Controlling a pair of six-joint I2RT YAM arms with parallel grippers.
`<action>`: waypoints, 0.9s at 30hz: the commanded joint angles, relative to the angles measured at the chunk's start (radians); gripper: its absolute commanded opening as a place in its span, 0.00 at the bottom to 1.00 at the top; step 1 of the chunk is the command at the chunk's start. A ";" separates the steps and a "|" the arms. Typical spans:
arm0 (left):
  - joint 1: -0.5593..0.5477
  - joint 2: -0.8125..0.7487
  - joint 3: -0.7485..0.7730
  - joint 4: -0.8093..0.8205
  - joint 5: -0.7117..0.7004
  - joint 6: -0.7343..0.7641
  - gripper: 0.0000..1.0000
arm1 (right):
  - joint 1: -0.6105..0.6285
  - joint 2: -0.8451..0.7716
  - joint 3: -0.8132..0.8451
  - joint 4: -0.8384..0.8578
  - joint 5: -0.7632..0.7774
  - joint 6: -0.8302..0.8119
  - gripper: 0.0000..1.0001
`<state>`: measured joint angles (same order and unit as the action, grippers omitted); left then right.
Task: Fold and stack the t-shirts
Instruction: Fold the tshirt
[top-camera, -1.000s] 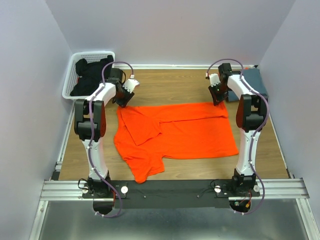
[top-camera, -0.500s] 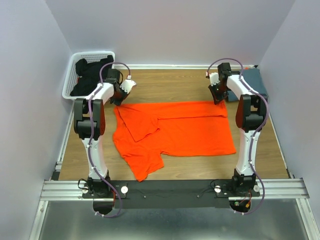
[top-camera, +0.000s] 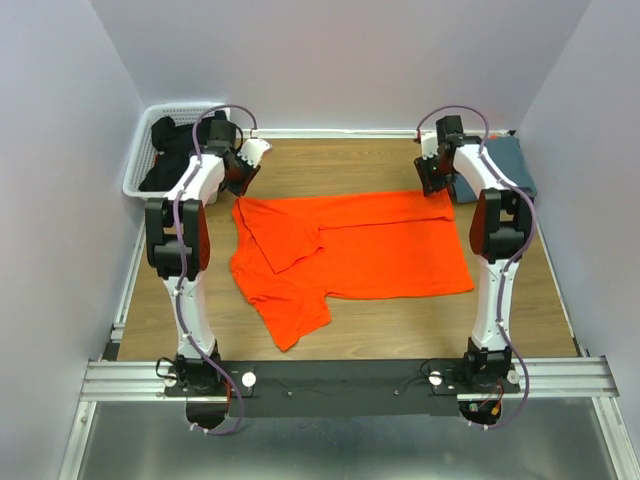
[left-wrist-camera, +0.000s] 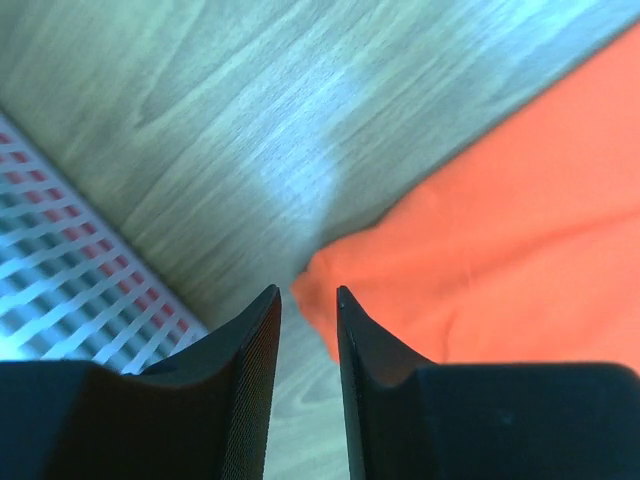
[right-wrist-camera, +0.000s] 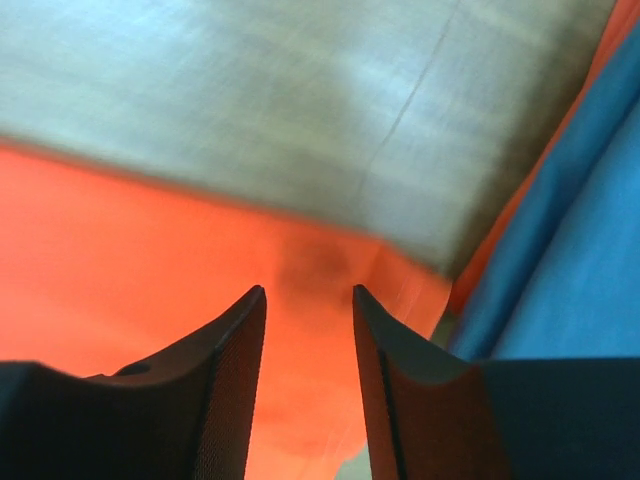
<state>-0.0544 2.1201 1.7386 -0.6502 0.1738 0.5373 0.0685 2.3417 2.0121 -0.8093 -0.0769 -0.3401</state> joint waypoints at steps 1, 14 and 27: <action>-0.004 -0.140 -0.031 -0.035 0.075 -0.011 0.37 | 0.013 -0.157 -0.073 0.007 -0.055 0.006 0.49; -0.055 -0.218 -0.358 0.063 0.073 -0.091 0.38 | 0.011 -0.211 -0.275 0.012 -0.011 -0.036 0.36; -0.055 -0.045 -0.288 0.106 -0.102 -0.068 0.36 | 0.013 -0.105 -0.302 0.073 0.043 -0.037 0.40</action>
<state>-0.1135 1.9812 1.3895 -0.5728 0.1638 0.4656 0.0788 2.1658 1.6840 -0.7712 -0.0669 -0.3695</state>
